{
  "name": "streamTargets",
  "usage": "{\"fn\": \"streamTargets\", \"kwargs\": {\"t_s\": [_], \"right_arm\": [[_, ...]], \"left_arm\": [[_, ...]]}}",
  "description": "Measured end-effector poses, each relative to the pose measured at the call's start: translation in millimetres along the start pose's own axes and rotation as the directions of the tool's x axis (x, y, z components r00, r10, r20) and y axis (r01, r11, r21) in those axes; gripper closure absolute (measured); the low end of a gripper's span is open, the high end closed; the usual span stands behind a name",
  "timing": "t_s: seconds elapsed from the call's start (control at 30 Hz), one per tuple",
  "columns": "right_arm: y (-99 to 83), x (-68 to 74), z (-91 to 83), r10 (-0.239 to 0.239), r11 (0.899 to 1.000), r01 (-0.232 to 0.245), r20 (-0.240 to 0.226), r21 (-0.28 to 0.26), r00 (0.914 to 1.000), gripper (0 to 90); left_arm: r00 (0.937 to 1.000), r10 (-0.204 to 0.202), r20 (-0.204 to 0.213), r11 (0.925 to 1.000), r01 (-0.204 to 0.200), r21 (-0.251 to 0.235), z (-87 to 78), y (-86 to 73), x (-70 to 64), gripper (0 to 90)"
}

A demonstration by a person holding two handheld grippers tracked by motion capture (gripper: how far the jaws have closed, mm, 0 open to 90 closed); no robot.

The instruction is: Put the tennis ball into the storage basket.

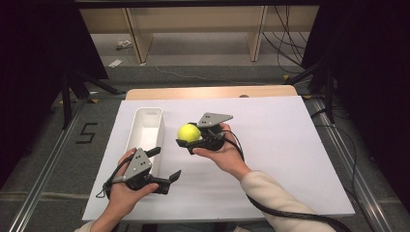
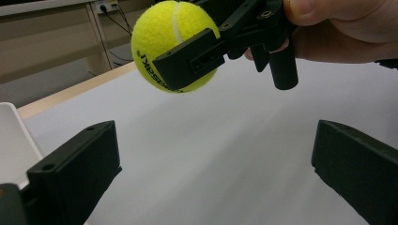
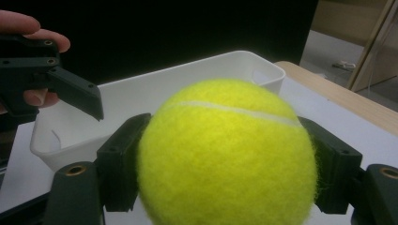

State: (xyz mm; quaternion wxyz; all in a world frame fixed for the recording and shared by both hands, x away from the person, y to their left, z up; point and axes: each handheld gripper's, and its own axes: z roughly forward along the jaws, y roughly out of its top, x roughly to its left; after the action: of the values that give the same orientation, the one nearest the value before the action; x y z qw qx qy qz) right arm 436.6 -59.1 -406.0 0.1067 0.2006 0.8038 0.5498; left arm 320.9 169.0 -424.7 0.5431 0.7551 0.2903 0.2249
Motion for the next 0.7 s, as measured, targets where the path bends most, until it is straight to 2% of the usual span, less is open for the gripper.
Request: {"fn": "streamTargets", "kwargs": {"t_s": [0.7], "right_arm": [[10.0, 0.2, 8.9, -0.006, 1.000, 0.006, 0.000, -0.002, 1.0000, 26.5]], "left_arm": [[1.0000, 0.001, 0.003, 1.0000, -0.001, -0.003, -1.1, 0.3, -0.2, 0.9]]}}
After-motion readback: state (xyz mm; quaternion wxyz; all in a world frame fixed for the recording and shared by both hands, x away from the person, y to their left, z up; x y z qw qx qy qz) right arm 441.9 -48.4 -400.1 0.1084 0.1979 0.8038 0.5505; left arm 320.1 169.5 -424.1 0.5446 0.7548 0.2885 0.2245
